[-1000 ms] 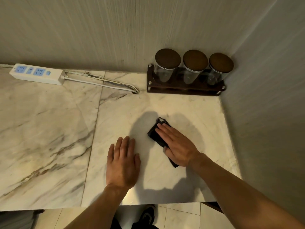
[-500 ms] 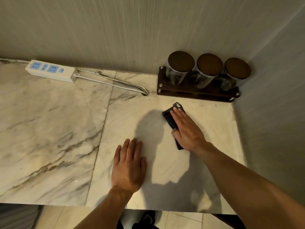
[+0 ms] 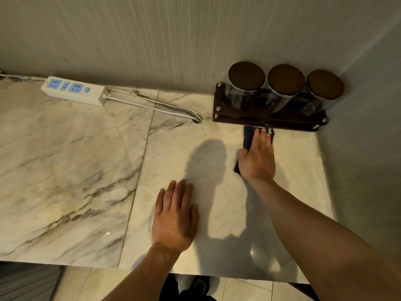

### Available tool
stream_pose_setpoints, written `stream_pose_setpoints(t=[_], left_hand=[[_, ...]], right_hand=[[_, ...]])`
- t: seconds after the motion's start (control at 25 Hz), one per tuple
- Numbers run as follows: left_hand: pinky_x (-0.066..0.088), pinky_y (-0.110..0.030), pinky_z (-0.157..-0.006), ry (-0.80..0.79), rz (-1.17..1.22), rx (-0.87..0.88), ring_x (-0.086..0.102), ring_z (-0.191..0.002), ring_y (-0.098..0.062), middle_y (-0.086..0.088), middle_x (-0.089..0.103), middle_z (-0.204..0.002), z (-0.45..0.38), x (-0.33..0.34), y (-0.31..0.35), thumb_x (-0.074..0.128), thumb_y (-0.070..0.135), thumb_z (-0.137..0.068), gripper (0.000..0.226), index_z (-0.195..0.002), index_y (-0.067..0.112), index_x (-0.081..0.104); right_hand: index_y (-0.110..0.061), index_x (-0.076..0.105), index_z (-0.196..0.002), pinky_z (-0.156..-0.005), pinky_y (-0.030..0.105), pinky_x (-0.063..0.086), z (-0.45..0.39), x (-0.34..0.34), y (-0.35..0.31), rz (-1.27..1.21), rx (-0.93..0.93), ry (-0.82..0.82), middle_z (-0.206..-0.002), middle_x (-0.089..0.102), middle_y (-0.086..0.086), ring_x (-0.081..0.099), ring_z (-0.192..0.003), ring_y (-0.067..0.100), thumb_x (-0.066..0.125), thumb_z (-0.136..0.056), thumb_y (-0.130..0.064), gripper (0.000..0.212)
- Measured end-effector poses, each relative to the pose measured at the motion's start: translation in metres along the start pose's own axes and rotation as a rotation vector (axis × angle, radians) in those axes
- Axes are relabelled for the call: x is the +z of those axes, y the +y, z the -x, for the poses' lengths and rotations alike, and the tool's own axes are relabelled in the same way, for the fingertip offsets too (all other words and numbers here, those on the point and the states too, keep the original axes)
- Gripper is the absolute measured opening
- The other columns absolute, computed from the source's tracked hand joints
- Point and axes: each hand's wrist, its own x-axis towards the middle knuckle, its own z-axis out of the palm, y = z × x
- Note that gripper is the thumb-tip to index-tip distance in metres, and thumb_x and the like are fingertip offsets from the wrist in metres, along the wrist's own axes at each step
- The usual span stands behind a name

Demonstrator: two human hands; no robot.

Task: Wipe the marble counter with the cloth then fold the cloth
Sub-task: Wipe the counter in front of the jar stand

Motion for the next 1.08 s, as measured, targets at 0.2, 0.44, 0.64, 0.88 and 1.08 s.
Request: stream_pose_setpoints(t=[0.2, 0.44, 0.64, 0.88, 1.08], left_hand=[[0.022, -0.050, -0.116, -0.003, -0.015, -0.001, 0.034, -0.138, -0.033, -0.012, 0.046, -0.145, -0.001, 0.000, -0.001, 0.034, 0.036, -0.094, 0.053, -0.140, 0.012, 0.043], [0.016, -0.048, -0.117, -0.003, -0.014, -0.004, 0.031, -0.140, -0.032, -0.012, 0.044, -0.146, 0.000, 0.001, -0.001, 0.032, 0.038, -0.094, 0.053, -0.141, 0.012, 0.041], [0.010, -0.045, -0.119, -0.006, -0.021, -0.009, 0.024, -0.143, -0.030, -0.011, 0.039, -0.150, -0.001, 0.002, -0.001, 0.028, 0.041, -0.096, 0.055, -0.144, 0.015, 0.036], [0.005, -0.044, -0.119, -0.030, -0.049, -0.003, 0.014, -0.146, -0.028, -0.011, 0.029, -0.155, -0.001, 0.003, -0.002, 0.018, 0.045, -0.096, 0.058, -0.147, 0.017, 0.028], [0.005, -0.043, -0.119, -0.014, -0.051, 0.022, 0.013, -0.146, -0.027, -0.011, 0.027, -0.156, 0.001, 0.004, -0.002, 0.018, 0.045, -0.096, 0.058, -0.146, 0.017, 0.027]], right_hand=[[-0.009, 0.007, -0.151, -0.119, 0.040, 0.007, 0.010, -0.002, -0.006, -0.059, 0.171, 0.042, -0.161, 0.008, 0.011, 0.005, -0.147, 0.026, 0.038, -0.095, -0.031, 0.068], [-0.006, 0.005, -0.151, -0.119, 0.040, 0.006, 0.036, -0.003, -0.004, -0.083, 0.238, 0.066, -0.161, 0.004, 0.014, 0.001, -0.147, 0.026, 0.036, -0.096, -0.028, 0.067], [-0.005, 0.007, -0.151, -0.119, 0.039, 0.005, 0.066, 0.001, 0.001, -0.082, 0.272, 0.073, -0.160, 0.006, 0.014, 0.003, -0.147, 0.026, 0.036, -0.095, -0.027, 0.066], [-0.001, 0.013, -0.149, -0.118, 0.039, 0.010, 0.113, 0.003, 0.005, -0.088, 0.283, 0.102, -0.158, 0.014, 0.018, 0.012, -0.146, 0.029, 0.041, -0.094, -0.024, 0.066], [-0.003, 0.010, -0.150, -0.119, 0.039, 0.008, 0.153, 0.005, 0.015, -0.104, 0.253, 0.088, -0.158, 0.012, 0.017, 0.009, -0.146, 0.028, 0.039, -0.094, -0.026, 0.067]])
